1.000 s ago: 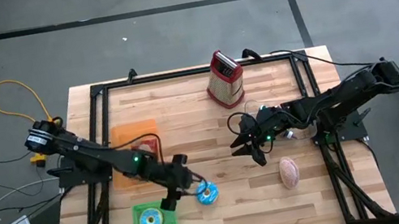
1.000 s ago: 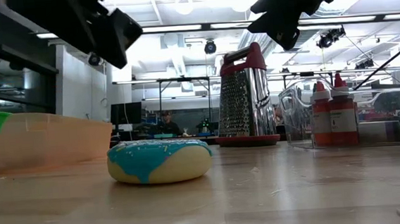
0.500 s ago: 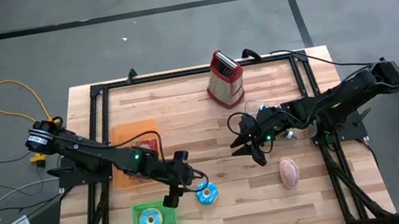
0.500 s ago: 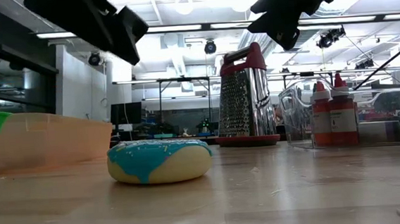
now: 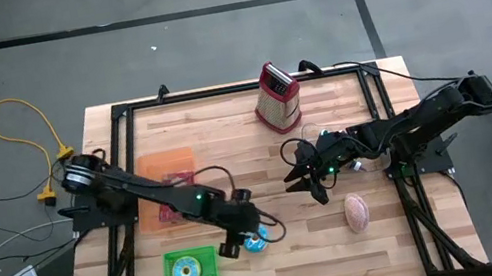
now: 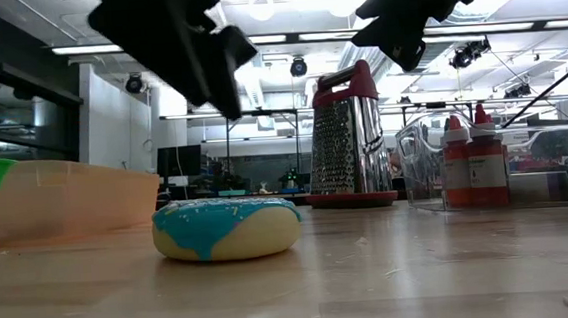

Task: Pick & Place Food Item
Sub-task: Put the blue donut into the green bin

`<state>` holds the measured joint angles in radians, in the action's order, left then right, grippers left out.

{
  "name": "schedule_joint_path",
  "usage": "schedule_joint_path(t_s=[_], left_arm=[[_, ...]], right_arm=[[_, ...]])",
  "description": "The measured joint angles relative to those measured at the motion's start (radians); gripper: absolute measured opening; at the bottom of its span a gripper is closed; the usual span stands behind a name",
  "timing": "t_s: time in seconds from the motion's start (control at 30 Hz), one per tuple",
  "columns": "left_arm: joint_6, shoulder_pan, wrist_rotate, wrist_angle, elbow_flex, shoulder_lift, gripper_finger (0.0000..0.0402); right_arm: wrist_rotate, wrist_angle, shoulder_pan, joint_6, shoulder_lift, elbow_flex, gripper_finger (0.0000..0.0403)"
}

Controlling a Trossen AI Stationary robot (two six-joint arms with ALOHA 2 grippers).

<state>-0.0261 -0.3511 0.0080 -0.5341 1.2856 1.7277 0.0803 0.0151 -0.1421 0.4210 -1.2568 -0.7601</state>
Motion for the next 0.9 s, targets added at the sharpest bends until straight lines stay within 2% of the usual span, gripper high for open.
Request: schedule_joint_path(t_s=[0.2,0.57,0.9], left_arm=[[-0.023,-0.003,0.048,-0.049,0.06,0.069,0.0191],[-0.024,-0.057,-0.011,-0.069,0.06,0.077,0.0191],[-0.003,-0.066,-0.009,-0.05,0.059,0.126,0.0191]], right_arm=[[0.0,0.0,0.0,0.0,0.0,0.0,0.0138],[0.0,0.001,0.0,0.0,0.0,0.0,0.0139],[0.0,0.001,0.0,0.0,0.0,0.0,0.0139]])
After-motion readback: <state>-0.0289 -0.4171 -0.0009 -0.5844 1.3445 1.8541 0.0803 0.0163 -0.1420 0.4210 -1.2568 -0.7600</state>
